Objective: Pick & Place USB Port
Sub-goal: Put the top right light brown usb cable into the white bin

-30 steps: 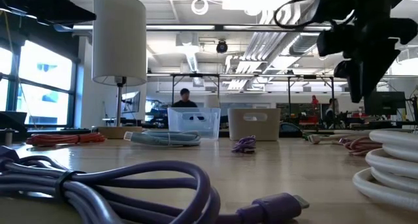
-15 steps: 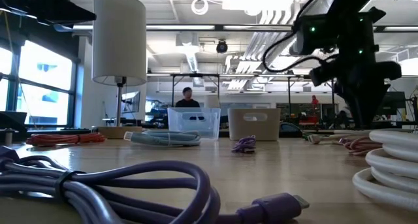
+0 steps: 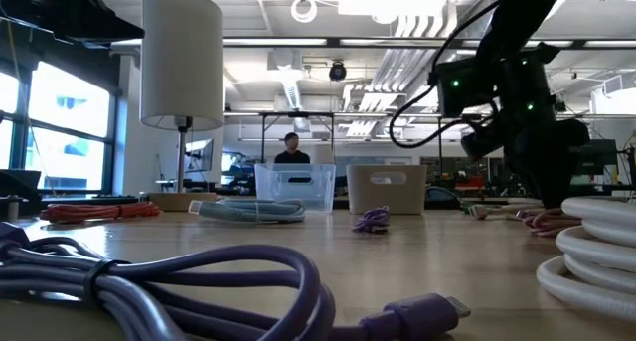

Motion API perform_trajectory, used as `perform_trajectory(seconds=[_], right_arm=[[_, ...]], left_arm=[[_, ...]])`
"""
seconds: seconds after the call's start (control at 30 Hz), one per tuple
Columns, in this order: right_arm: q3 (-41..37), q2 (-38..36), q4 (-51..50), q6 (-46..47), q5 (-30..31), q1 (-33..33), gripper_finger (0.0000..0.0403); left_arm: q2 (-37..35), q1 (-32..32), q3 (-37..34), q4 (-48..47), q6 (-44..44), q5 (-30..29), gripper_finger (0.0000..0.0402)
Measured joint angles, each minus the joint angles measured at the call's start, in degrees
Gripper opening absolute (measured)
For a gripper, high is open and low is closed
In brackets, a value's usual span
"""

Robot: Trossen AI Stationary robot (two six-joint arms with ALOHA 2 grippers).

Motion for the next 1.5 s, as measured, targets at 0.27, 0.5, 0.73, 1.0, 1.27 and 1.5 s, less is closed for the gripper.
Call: perform_trajectory(seconds=[0.27, 0.5, 0.73, 1.0, 1.27, 1.5], right_arm=[[0.69, 5.44, 1.4, -0.85, 0.95, 0.03, 0.0202], [0.38, 4.93, 1.29, -4.53, 2.73, -0.06, 0.0086], [0.38, 4.87, 1.19, -4.03, 4.35, 0.01, 0.003], [-0.11, -0.57, -0.26, -1.6, 6.13, 0.06, 0.003], [6.9, -13.82, -5.71, 2.69, 5.4, 2.34, 0.003], [16.19, -21.92, 4.71, 1.85, 4.31, 2.62, 0.003]], left_arm=[[0.0, 0.01, 0.0, 0.02, -0.37, 2.23, 0.0001], [0.01, 0.01, 0.0, 0.03, -0.35, 3.01, 0.0001], [0.01, 0.02, 0.0, 0.03, -0.32, 2.98, 0.0001], [0.0, 0.0, 0.0, 0.02, -0.22, 2.96, 0.0001], [0.02, 0.02, 0.0, -0.12, -0.2, 2.94, 0.0001], [0.0, 0.01, 0.0, -1.81, -0.17, 1.2, 0.0001]])
